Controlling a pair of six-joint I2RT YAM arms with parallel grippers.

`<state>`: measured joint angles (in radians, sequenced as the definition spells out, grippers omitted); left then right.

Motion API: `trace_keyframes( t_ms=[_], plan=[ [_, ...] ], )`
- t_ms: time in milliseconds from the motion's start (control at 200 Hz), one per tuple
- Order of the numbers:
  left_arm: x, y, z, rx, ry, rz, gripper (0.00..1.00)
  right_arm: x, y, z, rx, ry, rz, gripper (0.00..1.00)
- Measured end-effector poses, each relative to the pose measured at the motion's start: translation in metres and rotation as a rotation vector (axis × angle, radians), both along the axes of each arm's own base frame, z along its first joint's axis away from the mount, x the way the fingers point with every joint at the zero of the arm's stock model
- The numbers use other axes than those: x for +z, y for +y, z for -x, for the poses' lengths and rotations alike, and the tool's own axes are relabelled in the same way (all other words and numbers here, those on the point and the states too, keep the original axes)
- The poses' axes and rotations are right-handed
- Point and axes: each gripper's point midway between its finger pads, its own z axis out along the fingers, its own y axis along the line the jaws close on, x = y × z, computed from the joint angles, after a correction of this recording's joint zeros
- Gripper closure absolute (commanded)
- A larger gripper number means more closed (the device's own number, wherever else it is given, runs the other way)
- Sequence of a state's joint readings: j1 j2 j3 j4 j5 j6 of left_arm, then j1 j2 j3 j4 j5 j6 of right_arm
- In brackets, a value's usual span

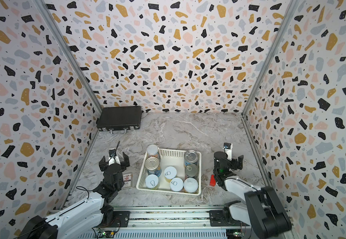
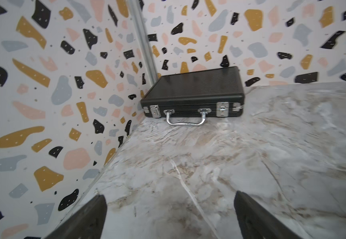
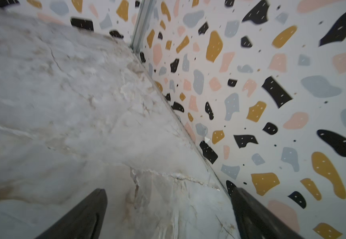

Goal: Put the canned food in the basket
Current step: Reset both arms

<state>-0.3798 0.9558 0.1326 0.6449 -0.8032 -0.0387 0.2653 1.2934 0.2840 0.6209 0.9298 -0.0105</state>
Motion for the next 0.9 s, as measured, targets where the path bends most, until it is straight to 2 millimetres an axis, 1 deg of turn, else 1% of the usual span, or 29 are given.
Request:
trace_keyframes(
  t_ms=[50, 115, 150, 225, 265, 325, 370, 450, 491, 551, 631, 686, 711, 791, 851, 901],
  plan=[
    [-0.012, 0.014, -0.005, 0.053, 0.035, -0.008, 0.00, -0.015, -0.003, -0.004, 0.002, 0.044, 0.016, 0.01],
    [-0.032, 0.025, -0.010, 0.075, 0.092, -0.007, 0.00, -0.020, -0.004, -0.010, 0.011, 0.066, 0.012, 0.01],
    [-0.039, 0.029, -0.014, 0.073, 0.104, 0.012, 0.00, -0.017, -0.003, -0.016, 0.015, 0.056, 0.002, 0.01],
    [-0.052, 0.037, -0.022, 0.069, 0.131, 0.043, 0.02, -0.002, -0.006, -0.031, 0.019, 0.008, -0.027, 0.01],
    [-0.057, 0.035, -0.029, 0.038, 0.155, 0.060, 0.00, 0.005, -0.005, -0.037, 0.033, -0.018, -0.043, 0.01],
    [-0.052, 0.025, -0.042, -0.028, 0.123, 0.081, 0.00, 0.010, 0.000, -0.041, 0.080, -0.038, -0.070, 0.01],
    [-0.052, 0.017, -0.050, -0.073, 0.098, 0.088, 0.00, 0.010, 0.005, -0.042, 0.118, -0.038, -0.088, 0.01],
    [-0.064, 0.009, -0.050, -0.122, 0.149, 0.099, 0.00, 0.011, 0.016, -0.044, 0.196, -0.040, -0.127, 0.03],
    [-0.061, 0.007, -0.051, -0.134, 0.147, 0.101, 0.00, 0.011, 0.023, -0.045, 0.242, -0.052, -0.149, 0.01],
    [-0.055, 0.002, -0.059, -0.156, 0.125, 0.104, 0.00, 0.007, 0.030, -0.045, 0.312, -0.095, -0.188, 0.01],
    [-0.051, -0.001, -0.063, -0.172, 0.124, 0.110, 0.00, -0.019, 0.027, -0.043, 0.334, -0.117, -0.221, 0.01],
    [-0.047, -0.002, -0.064, -0.175, 0.109, 0.111, 0.00, -0.054, 0.025, -0.036, 0.333, 0.001, -0.262, 0.00],
    [-0.046, -0.002, -0.065, -0.175, 0.106, 0.111, 0.00, -0.062, 0.026, -0.035, 0.345, 0.029, -0.281, 0.00],
    [-0.049, -0.002, -0.066, -0.173, 0.127, 0.110, 0.00, -0.058, 0.032, -0.044, 0.392, 0.030, -0.312, 0.00],
    [-0.048, -0.002, -0.068, -0.174, 0.132, 0.111, 0.00, -0.042, 0.039, -0.058, 0.436, -0.021, -0.320, 0.00],
    [-0.047, -0.002, -0.069, -0.174, 0.130, 0.111, 0.00, -0.034, 0.042, -0.065, 0.457, -0.041, -0.325, 0.00]
  ],
)
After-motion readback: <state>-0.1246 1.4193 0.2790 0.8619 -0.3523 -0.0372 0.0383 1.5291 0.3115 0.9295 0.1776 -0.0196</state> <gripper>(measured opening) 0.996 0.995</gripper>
